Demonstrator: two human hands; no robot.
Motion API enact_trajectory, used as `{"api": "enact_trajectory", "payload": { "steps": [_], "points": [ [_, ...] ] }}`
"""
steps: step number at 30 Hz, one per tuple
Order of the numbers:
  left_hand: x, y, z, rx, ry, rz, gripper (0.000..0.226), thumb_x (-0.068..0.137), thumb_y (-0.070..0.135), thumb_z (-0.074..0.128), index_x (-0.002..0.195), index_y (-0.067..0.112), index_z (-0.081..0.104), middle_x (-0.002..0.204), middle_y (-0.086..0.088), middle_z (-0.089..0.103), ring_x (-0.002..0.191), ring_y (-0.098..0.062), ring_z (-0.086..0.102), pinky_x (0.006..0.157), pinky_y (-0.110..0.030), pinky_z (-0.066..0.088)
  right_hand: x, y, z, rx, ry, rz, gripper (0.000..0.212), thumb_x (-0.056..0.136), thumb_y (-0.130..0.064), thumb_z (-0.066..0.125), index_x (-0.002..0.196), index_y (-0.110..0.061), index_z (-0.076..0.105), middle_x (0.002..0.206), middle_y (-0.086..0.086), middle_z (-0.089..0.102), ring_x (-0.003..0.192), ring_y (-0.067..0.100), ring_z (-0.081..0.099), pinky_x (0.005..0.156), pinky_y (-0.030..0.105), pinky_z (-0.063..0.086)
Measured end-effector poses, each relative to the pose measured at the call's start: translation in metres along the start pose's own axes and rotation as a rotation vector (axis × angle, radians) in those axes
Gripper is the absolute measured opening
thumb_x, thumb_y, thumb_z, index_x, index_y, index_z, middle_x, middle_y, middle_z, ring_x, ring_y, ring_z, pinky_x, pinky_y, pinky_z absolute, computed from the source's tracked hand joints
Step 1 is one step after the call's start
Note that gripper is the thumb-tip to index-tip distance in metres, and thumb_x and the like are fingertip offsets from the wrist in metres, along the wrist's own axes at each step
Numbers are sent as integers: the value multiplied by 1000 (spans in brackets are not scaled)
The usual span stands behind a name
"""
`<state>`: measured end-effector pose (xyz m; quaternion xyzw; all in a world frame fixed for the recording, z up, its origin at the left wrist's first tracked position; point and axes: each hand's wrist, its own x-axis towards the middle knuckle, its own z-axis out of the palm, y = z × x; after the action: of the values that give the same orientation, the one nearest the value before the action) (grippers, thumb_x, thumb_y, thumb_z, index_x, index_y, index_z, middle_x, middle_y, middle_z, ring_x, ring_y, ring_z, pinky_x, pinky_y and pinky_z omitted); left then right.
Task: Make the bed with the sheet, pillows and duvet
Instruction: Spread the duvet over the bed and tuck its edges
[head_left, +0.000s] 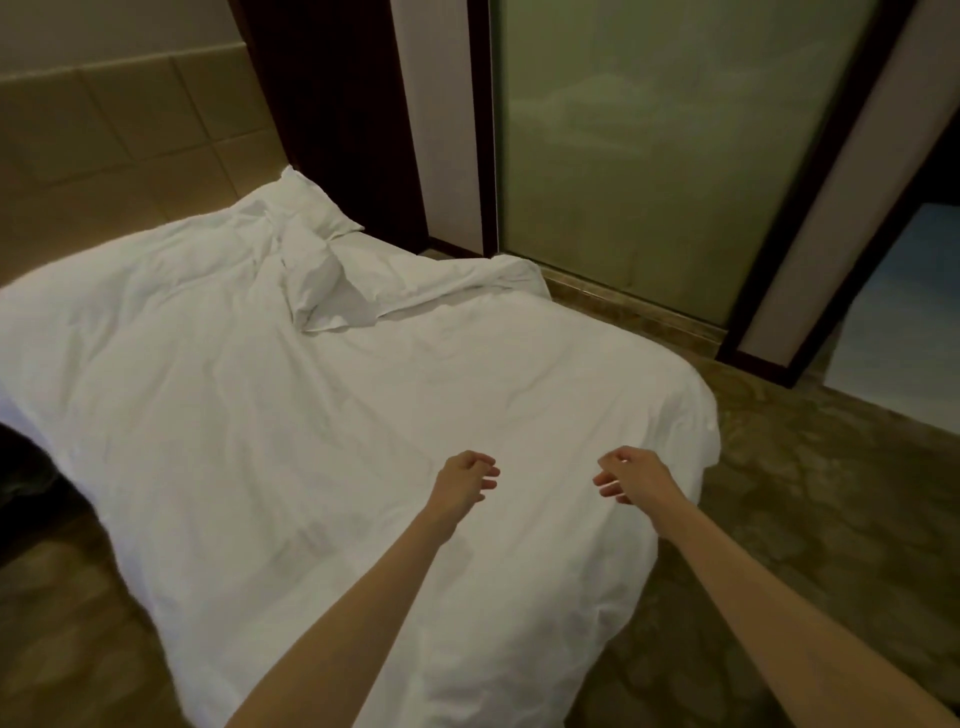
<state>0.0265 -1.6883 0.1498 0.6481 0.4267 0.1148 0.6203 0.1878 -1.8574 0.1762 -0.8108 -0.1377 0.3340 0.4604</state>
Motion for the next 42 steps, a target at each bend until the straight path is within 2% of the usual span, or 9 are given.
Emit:
{"api": "enact_trajectory", "payload": {
  "steps": [6, 14, 23, 29, 33, 37, 40, 42],
  "points": [
    [88, 30, 40, -29, -46, -18, 20, 94, 13, 45, 103, 9, 62, 98, -4, 68, 82, -15, 63, 68, -24, 46, 87, -12, -39, -18, 43, 29, 16, 96, -16, 48, 85, -15, 58, 90, 9, 67, 79, 21, 64, 81, 35, 50],
    [186, 60, 92, -10, -101, -75, 18, 93, 13, 47, 101, 10, 62, 96, -4, 68, 79, -14, 63, 66, -23, 45, 197, -28, -81, -49, 105, 139, 16, 97, -16, 47, 98, -6, 60, 95, 12, 67, 77, 21, 63, 67, 28, 47],
    [266, 71, 171, 13, -80, -163, 17, 93, 11, 45, 96, 12, 62, 93, -4, 68, 77, -15, 63, 64, -23, 44, 305, -20, -144, -88, 55, 187, 19, 97, -16, 46, 104, -4, 59, 99, 13, 67, 81, 22, 63, 68, 27, 47],
    [318, 112, 256, -26, -18, -168, 17, 94, 12, 45, 96, 10, 62, 96, -6, 69, 77, -16, 63, 62, -22, 44, 389, -27, -224, -140, -27, 146, 20, 98, -15, 46, 105, -3, 59, 99, 14, 66, 84, 23, 62, 80, 34, 50],
    [349, 156, 317, -87, 31, -177, 17, 96, 15, 46, 98, 8, 61, 98, -7, 68, 79, -16, 63, 66, -23, 45, 436, -38, -284, -169, -69, 140, 17, 98, -15, 46, 99, -5, 60, 98, 13, 66, 80, 20, 60, 65, 26, 47],
    [382, 196, 370, -126, 52, -168, 18, 97, 16, 45, 101, 8, 61, 100, -6, 68, 81, -15, 63, 67, -23, 45, 486, -49, -335, -144, -91, 143, 19, 97, -14, 49, 82, -10, 59, 94, 17, 66, 78, 26, 61, 73, 37, 52],
    [409, 216, 398, -137, 79, -172, 20, 99, 17, 44, 104, 8, 60, 103, -7, 68, 83, -16, 63, 67, -22, 46, 520, -61, -362, -119, -113, 150, 18, 96, -11, 50, 82, -4, 60, 89, 17, 64, 70, 22, 57, 59, 29, 46],
    [431, 230, 411, -156, 110, -171, 21, 99, 19, 44, 106, 8, 60, 105, -8, 68, 84, -16, 64, 66, -22, 47, 547, -71, -373, -128, -141, 118, 17, 96, -11, 50, 88, -1, 61, 88, 16, 64, 67, 19, 56, 57, 27, 43]
  ]
}}
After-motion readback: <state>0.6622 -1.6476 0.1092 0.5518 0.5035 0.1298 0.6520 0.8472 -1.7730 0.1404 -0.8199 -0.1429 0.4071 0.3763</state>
